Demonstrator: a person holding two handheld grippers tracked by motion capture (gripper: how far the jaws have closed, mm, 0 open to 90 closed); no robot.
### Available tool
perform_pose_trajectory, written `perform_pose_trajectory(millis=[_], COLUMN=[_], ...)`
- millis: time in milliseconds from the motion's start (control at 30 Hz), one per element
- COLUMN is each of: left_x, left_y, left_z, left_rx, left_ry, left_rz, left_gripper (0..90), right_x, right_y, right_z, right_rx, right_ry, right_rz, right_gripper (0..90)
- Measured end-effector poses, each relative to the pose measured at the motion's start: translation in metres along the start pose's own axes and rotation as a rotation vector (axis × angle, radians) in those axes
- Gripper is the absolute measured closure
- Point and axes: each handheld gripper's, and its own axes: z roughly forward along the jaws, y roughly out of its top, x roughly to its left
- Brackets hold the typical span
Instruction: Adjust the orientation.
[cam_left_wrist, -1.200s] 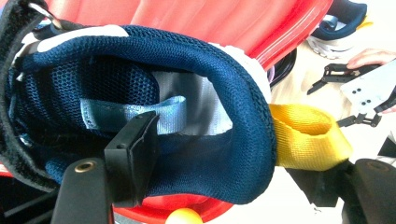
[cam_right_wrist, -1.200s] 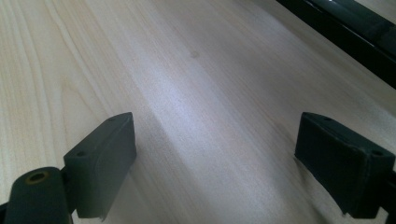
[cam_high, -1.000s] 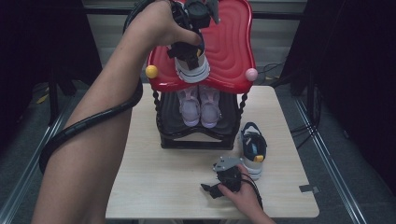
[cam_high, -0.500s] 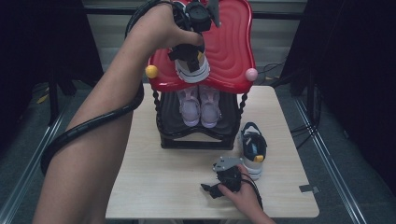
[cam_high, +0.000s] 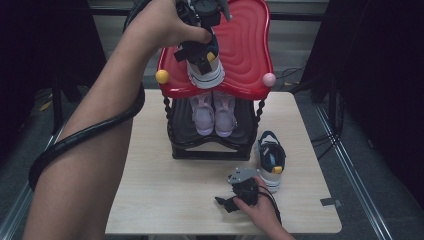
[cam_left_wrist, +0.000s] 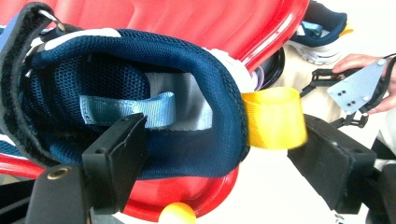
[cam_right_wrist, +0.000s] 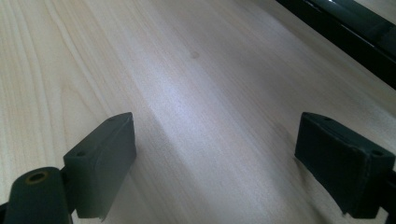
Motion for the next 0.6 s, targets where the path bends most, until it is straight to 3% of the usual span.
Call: perform_pose_trajectory(millis=[200,367,600], left_x=[0.000,0.003,0.006], left_y=[-0.008,-0.016,-0.035], left_z=[-0.005,-0.013,-0.018], left_rx=[-0.036,-0.013,-0.012], left_ry=[-0.019,0.007,0.004], left_rz=[-0.011,-0.029,-0.052], left_gripper=[20.2,19.0,18.5], right_x=[0.000,0.000,0.000], right_y=[0.000,0.000,0.000], right_z=[0.000,0.000,0.000], right_rx=[0.007,0.006,0.006], right_ry=[-0.004,-0.004,-0.004], right_rz=[-0.001,-0.001,-0.002], right_gripper=[11.9,11.9,11.9])
